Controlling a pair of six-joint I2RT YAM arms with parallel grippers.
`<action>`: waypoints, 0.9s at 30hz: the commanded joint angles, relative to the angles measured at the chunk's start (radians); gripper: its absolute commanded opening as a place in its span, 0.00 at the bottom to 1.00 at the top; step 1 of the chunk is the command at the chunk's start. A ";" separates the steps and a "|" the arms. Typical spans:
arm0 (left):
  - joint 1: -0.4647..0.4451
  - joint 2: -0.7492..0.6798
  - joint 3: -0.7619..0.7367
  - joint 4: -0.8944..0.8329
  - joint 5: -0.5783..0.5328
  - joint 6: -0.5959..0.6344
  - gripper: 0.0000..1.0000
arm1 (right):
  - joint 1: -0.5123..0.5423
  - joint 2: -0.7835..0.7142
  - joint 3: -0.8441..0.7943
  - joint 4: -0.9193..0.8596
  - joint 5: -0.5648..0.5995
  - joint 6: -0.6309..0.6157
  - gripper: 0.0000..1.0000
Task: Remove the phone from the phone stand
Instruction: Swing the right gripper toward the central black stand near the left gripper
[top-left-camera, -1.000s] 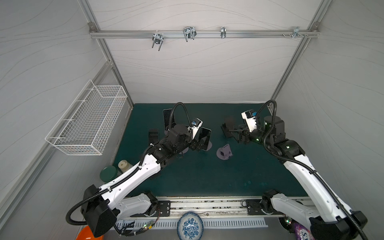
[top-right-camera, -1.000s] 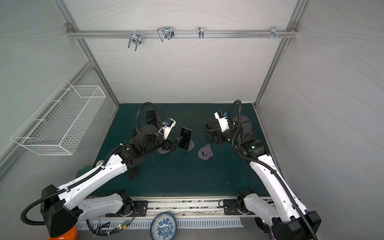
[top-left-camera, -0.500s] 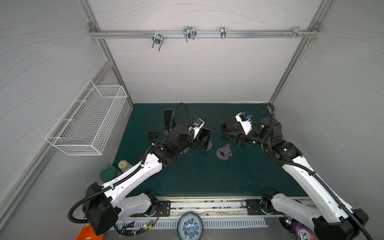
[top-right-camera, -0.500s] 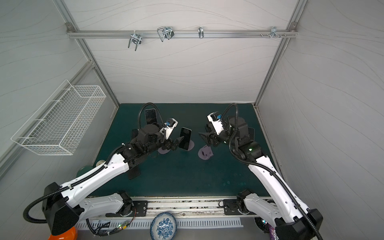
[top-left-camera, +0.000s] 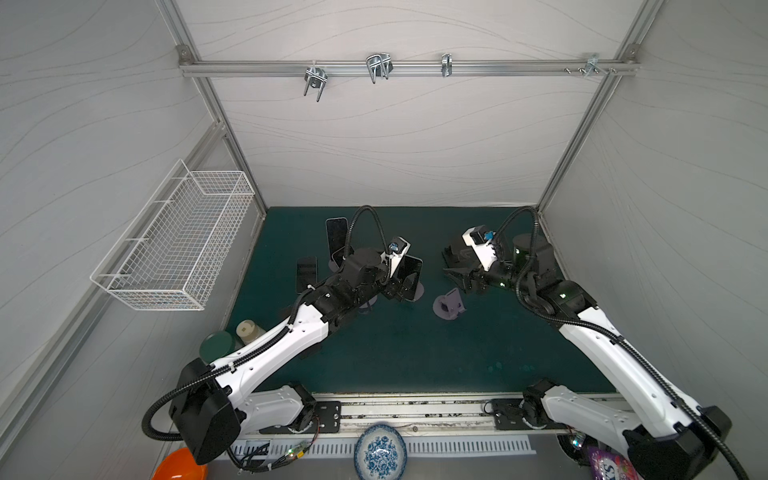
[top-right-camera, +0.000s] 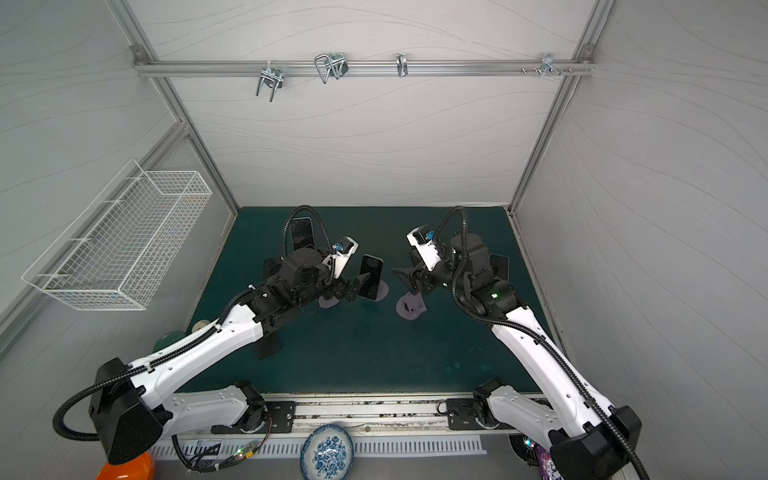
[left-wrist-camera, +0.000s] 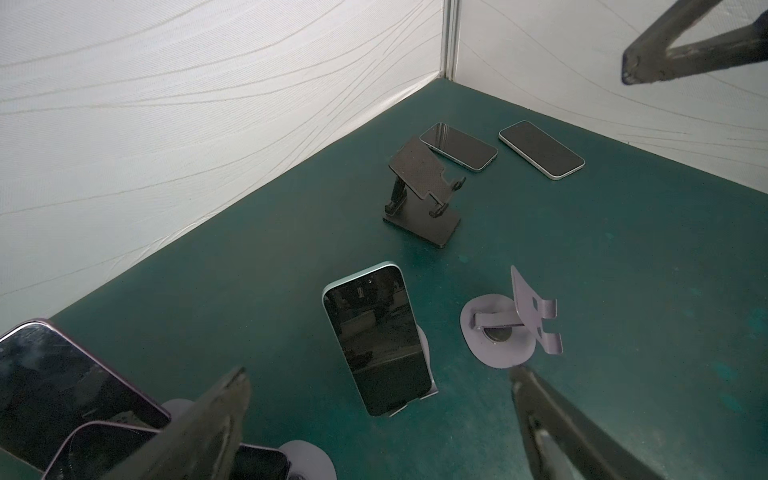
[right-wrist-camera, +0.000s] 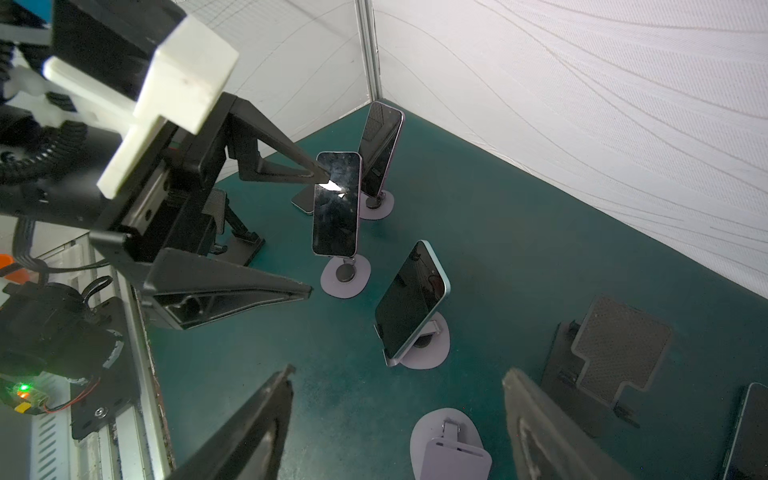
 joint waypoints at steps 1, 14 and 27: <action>-0.002 0.015 0.022 0.060 -0.015 -0.014 0.99 | 0.007 0.008 0.022 0.023 0.008 -0.029 0.81; -0.001 0.036 0.026 0.081 -0.024 -0.027 0.99 | 0.007 0.027 0.033 0.024 0.017 -0.006 0.81; 0.027 0.032 0.048 0.117 -0.064 -0.051 0.99 | 0.034 0.070 0.106 0.019 0.064 0.060 0.78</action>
